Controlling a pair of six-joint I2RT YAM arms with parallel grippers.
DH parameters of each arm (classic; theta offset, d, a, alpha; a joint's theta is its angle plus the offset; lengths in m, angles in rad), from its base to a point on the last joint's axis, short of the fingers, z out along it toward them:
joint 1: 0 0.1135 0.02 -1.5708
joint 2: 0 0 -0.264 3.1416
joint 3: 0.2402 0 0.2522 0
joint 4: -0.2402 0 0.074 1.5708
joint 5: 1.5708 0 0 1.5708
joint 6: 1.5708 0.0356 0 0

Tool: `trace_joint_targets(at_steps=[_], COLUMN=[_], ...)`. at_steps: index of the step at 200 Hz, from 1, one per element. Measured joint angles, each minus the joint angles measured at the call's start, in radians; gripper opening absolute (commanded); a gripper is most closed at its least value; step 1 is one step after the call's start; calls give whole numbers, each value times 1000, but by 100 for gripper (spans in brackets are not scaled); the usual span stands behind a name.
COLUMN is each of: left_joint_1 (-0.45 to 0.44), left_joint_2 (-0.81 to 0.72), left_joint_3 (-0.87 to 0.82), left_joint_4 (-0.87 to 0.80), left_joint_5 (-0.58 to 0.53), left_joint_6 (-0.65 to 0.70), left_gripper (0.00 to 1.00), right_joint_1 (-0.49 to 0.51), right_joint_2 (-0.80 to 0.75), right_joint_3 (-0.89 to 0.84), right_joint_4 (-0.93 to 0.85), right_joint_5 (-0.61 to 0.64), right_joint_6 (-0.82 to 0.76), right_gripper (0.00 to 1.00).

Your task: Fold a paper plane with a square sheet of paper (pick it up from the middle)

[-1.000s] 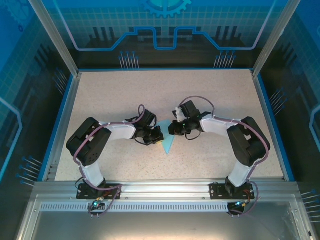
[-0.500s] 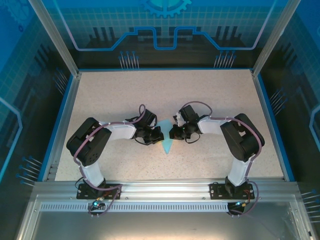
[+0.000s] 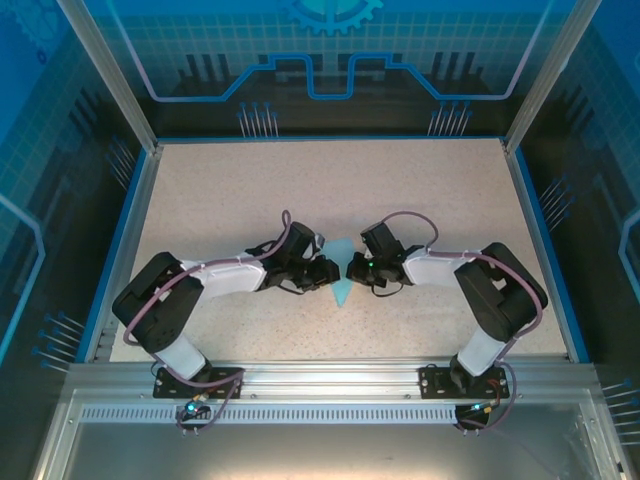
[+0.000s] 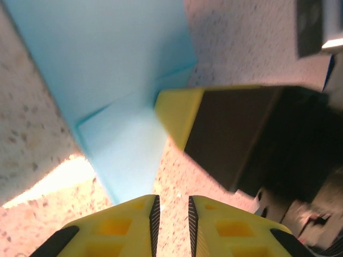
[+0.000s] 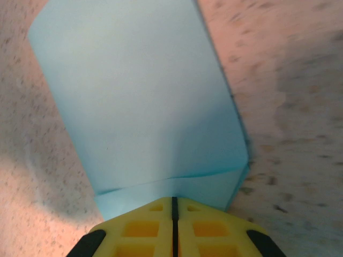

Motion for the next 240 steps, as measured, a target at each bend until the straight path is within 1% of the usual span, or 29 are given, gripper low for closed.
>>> trace_joint_targets(at_steps=[37, 59, 88, 117, 151, 188, 240], left_joint_1=[-43, -56, -87, -102, -105, -112, -113], left_joint_2=[23, 66, 134, 169, 188, 196, 197], left_joint_3=[-5, -4, 19, 39, 59, 61, 64], left_joint_4=[46, 79, 84, 95, 89, 38, 23], left_joint_5=[10, 21, 34, 47, 47, 46, 47], left_joint_6=[-42, -66, -85, -95, -94, -92, -85], left_gripper=[23, 21, 17, 16, 13, 11, 7], right_joint_1=[0, 0, -1, -4, -11, -26, -50], right_joint_2=[-20, -20, -20, -21, -21, -21, -21], right_joint_3=[-9, -9, -11, -20, -27, -29, -31], right_joint_4=[-20, -19, -16, 1, 13, 18, 17], right_joint_5=[57, 56, 51, 44, 26, -4, -61], right_joint_6=[47, 58, 69, 74, 77, 75, 36], right_gripper=[9, 9, 9, 8, 9, 8, 8])
